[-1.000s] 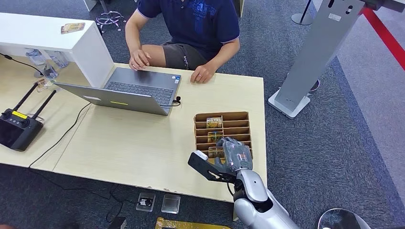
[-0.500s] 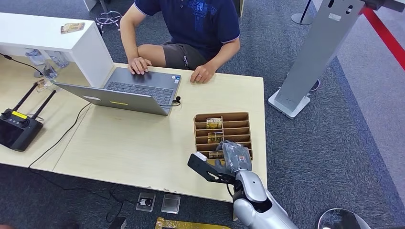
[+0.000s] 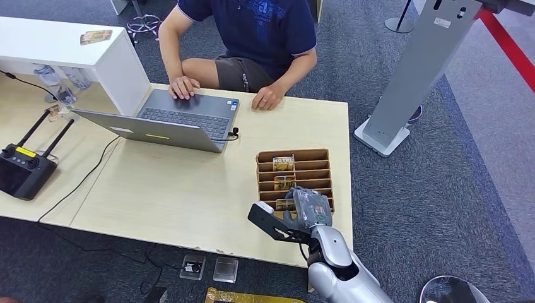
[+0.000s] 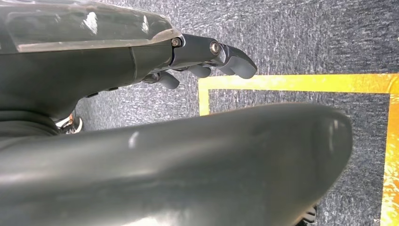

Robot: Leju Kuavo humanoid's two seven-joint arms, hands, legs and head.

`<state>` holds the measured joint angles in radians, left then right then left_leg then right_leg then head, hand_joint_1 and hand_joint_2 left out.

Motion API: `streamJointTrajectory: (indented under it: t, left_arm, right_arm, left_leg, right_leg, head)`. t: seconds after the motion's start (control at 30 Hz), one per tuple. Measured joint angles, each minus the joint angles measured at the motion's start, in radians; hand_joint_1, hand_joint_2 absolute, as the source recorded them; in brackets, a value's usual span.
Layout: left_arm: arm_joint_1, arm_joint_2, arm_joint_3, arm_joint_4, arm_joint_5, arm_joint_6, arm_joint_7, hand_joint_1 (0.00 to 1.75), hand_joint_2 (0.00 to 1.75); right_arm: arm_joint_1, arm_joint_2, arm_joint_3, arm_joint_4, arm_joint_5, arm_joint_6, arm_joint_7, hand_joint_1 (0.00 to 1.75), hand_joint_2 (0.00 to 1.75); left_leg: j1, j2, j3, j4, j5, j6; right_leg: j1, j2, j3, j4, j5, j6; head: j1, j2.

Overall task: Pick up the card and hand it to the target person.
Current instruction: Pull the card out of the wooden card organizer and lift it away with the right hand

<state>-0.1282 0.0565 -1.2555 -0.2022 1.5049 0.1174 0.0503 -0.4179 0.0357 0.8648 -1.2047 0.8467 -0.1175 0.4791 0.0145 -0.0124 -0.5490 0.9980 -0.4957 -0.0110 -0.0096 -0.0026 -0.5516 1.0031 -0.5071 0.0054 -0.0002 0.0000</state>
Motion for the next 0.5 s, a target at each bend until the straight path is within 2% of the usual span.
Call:
streamJointTrajectory:
  t: [0.17,0.3,0.5]
  left_arm:
    - [0.000,0.000,0.000,0.000,0.000,-0.001,0.002,0.00,0.00]
    - [0.000,0.000,0.000,0.000,0.000,-0.001,0.002,0.00,0.00]
    - [-0.001,0.000,0.000,0.000,-0.001,-0.001,0.002,0.00,0.00]
  right_arm:
    - [-0.001,0.001,0.000,0.005,0.001,-0.003,-0.001,0.99,1.75]
    - [-0.001,0.003,0.000,0.007,0.001,-0.004,-0.002,1.38,1.75]
    - [-0.001,0.003,-0.001,0.011,0.002,-0.015,-0.001,1.60,1.75]
  left_leg:
    - [0.000,0.000,0.000,0.000,0.000,0.000]
    - [0.000,0.000,0.000,0.000,0.000,0.000]
    - [0.000,0.000,0.000,0.000,0.000,0.000]
  right_leg:
    - [0.000,0.000,0.000,0.000,0.000,0.000]
    - [0.000,0.000,0.000,0.000,0.000,0.000]
    - [0.000,0.000,0.000,0.000,0.000,0.000]
  head:
    - [0.000,0.000]
    - [0.000,0.000]
    - [0.000,0.000]
